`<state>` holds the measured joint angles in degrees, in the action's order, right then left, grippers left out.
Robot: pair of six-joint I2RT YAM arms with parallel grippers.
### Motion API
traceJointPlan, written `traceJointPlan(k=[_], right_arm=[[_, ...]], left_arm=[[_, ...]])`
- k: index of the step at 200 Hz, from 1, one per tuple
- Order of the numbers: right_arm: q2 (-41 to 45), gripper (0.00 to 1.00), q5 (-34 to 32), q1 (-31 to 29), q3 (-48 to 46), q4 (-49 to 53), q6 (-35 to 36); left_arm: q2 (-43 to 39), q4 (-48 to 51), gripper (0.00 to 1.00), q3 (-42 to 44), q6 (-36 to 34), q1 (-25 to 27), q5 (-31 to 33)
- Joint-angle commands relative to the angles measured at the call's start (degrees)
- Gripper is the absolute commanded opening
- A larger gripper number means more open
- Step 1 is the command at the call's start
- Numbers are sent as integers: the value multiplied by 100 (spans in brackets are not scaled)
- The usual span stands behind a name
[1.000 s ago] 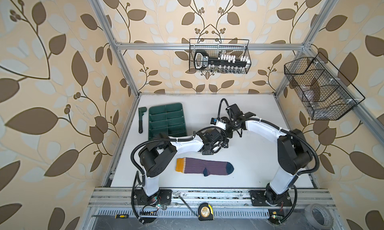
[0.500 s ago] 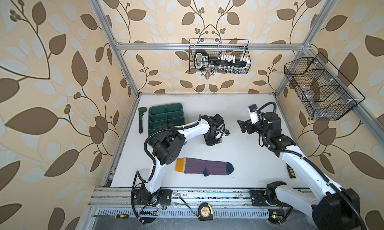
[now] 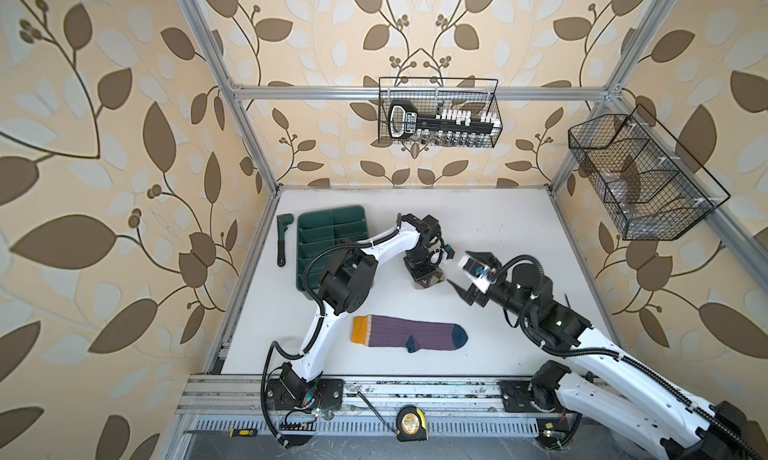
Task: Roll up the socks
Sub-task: 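Raise the right gripper off the argyle roll while the left gripper holds it, then lower the right gripper onto the rolled argyle end beside the left gripper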
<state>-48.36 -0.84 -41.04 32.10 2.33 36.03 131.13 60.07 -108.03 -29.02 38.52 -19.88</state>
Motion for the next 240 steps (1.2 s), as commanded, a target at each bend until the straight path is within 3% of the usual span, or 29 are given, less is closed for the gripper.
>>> traceJointPlan(k=[1,45,76,99,172,212,240], right_arm=[[-646,76,-1142,-380,-354,706,2621],[-2364,69,-1121,-373,-376,-1605,3446],[-3838,65,-1068,-175,65,-2515,3563],[-4296,64,-1164,-133,227,-2935,3533],[-4292,66,-605,467,165,-2738,3515],[-4970,65,-580,307,567,-2731,3601],[-5233,46,-794,176,903,-2225,3513]], left_arm=[[360,524,15,117,107,-25,34],[402,548,15,103,106,-29,-114],[423,584,15,124,84,-29,-60],[383,543,15,168,76,-38,-104],[467,512,15,170,95,-47,-171],[430,489,15,185,107,-46,-251],[409,445,15,174,112,-44,-296]])
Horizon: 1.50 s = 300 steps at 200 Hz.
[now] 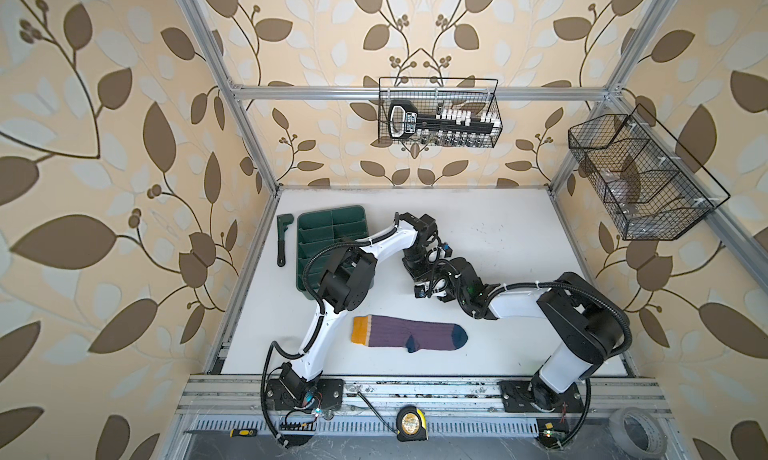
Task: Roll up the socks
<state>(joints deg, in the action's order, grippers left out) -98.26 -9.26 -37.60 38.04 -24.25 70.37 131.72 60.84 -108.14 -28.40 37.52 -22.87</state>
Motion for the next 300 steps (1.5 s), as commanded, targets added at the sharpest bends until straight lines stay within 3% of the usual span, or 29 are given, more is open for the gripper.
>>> traceJointPlan(k=[1,19,40,56,87,128,148,177,188,238,272,300], right_arm=[[-249,45,38,-168,318,445,76],[-262,24,-138,-230,445,1007,14],[-141,0,-57,-272,535,1726,-295],[-109,0,67,-265,672,2337,-648],[-164,0,87,-169,1061,3449,-1694],[112,0,222,-271,1120,4336,-2839],[36,0,264,-283,1354,4842,-3274],[-442,0,282,-225,2097,5863,-4061],[-524,0,486,-135,2272,6072,-4169],[-377,0,1374,153,2398,5875,-4716],[-454,2,1484,-80,2555,6112,-4842],[-646,3,2026,-14,3027,6705,-4624]], left_arm=[[352,368,15,186,53,55,3],[288,301,16,155,104,50,-15],[-9,-3,27,318,263,45,-9],[-456,-419,46,659,439,36,61],[-1555,-1277,65,1641,765,1,612],[-3060,-2499,69,2831,1514,-73,2209],[-3910,-3344,71,3531,1692,-75,2641],[-4978,-3919,77,4303,1639,-85,2177],[-5427,-3946,85,4559,1586,-80,1959],[-7344,-3534,82,5460,1431,-14,1648],[-7094,-1927,77,4771,1044,954,2794],[-6564,-1876,79,4714,278,2042,3843]])
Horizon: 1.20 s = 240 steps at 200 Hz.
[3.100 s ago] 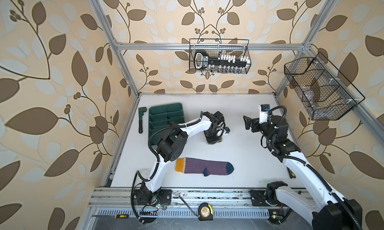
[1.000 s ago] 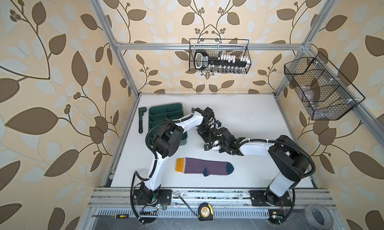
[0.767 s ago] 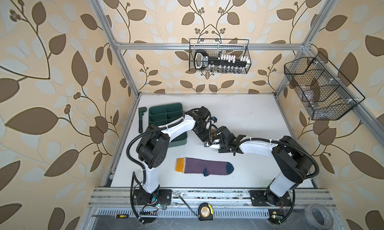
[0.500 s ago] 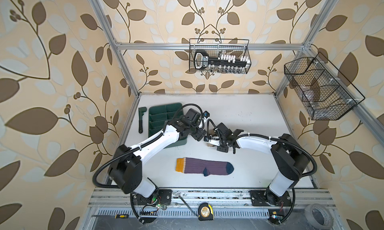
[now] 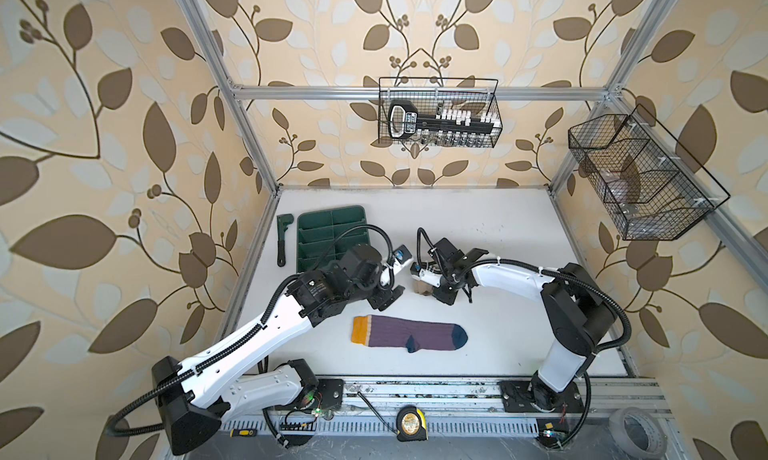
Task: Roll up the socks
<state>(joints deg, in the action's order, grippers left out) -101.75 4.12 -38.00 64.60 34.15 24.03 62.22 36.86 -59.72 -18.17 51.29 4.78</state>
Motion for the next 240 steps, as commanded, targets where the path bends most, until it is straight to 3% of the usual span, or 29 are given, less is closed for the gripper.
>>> traceJointPlan(k=[1,26,51,118,197,228,240], right_arm=[[-312,4,719,32,397,900,25],[-667,4,1320,142,843,1695,500],[-822,5,1759,223,855,1839,575],[-859,6,1725,237,678,1720,478],[-666,7,2116,191,308,1630,383],[-599,7,2136,203,266,1477,291],[-583,7,2163,196,255,1446,256]], left_arm=[[413,505,79,-127,-773,686,1091],[966,-88,81,-123,-1171,932,1285],[1385,-695,81,5,-1157,961,1219],[2240,-1836,81,690,-714,961,1131],[2901,-2389,85,601,-687,960,1007],[3135,-2558,80,727,-588,962,842],[3197,-2603,72,794,-518,959,824]])
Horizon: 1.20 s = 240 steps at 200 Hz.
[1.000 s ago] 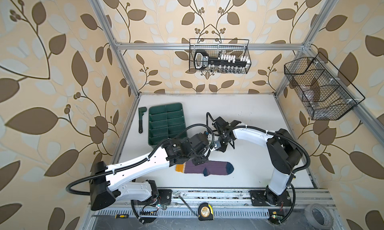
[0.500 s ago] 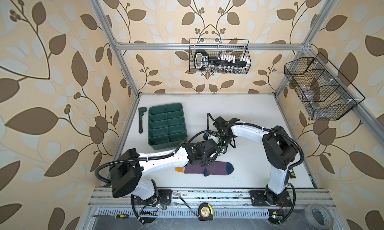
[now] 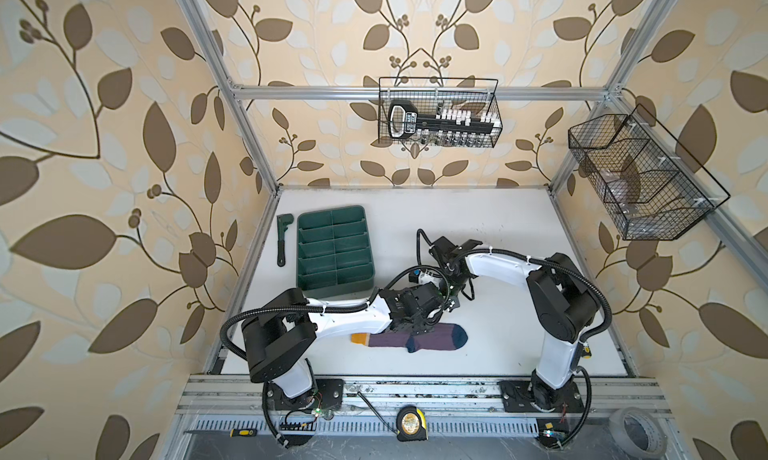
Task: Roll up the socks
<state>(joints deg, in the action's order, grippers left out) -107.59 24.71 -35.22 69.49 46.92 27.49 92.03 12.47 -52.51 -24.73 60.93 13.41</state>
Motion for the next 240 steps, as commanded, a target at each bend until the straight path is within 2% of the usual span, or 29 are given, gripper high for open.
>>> traceJointPlan(k=[1,20,45,83,129,145,153,163,176,208,221,240], right_arm=[[-3,7,108,-81,-239,165,-92],[21,8,218,-77,-257,118,-133],[134,8,312,-41,-400,-52,-236],[286,10,335,101,-635,-221,-383],[600,13,350,306,-914,-517,-605],[712,13,342,367,-956,-608,-658],[741,13,342,382,-955,-613,-665],[756,13,316,379,-955,-598,-661],[773,13,292,377,-970,-594,-639],[813,14,268,378,-978,-606,-625],[831,14,230,380,-978,-598,-605],[870,14,147,383,-998,-569,-584]], left_arm=[[222,-165,72,78,136,-3,-44],[295,-196,55,159,234,-3,-78],[386,-237,39,282,412,-55,-98],[514,129,24,74,541,-230,-678],[1041,1306,14,-646,557,-618,-1800],[1214,1580,16,-878,555,-626,-1821],[1205,1585,22,-892,590,-626,-1769],[1140,1541,34,-854,608,-626,-1704],[1116,1495,43,-800,622,-626,-1535],[1210,1435,47,-857,725,-637,-1270],[1214,1335,46,-836,851,-635,-892],[999,1252,54,-770,970,-648,-442]])
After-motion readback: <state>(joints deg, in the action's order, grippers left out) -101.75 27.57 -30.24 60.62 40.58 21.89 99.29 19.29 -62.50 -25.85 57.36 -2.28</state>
